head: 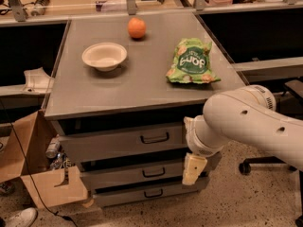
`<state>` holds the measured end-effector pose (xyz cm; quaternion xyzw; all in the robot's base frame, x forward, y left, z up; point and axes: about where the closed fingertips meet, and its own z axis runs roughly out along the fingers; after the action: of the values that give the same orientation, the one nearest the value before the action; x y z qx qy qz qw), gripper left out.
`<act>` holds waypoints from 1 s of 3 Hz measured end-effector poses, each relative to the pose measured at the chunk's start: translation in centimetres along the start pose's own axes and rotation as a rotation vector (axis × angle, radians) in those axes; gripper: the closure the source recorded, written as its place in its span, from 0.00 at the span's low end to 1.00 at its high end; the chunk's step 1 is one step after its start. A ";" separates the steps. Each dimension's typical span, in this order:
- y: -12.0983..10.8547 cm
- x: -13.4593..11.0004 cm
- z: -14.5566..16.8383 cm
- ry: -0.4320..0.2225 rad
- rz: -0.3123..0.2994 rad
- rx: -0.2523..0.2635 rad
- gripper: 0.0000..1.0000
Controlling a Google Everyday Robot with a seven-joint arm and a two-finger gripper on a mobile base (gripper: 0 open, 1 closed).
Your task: Open top drawer
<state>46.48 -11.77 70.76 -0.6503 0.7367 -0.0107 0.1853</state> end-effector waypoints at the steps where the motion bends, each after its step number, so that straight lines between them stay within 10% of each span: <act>1: 0.0 0.0 0.1 0.000 0.000 0.000 0.00; 3: -3.7 -2.9 4.2 -0.001 -0.092 -0.005 0.00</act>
Offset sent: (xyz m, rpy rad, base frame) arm 0.0193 0.0215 -0.0271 0.0058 0.0186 0.0550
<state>51.44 -8.60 68.57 -0.6840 0.7058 -0.0172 0.1836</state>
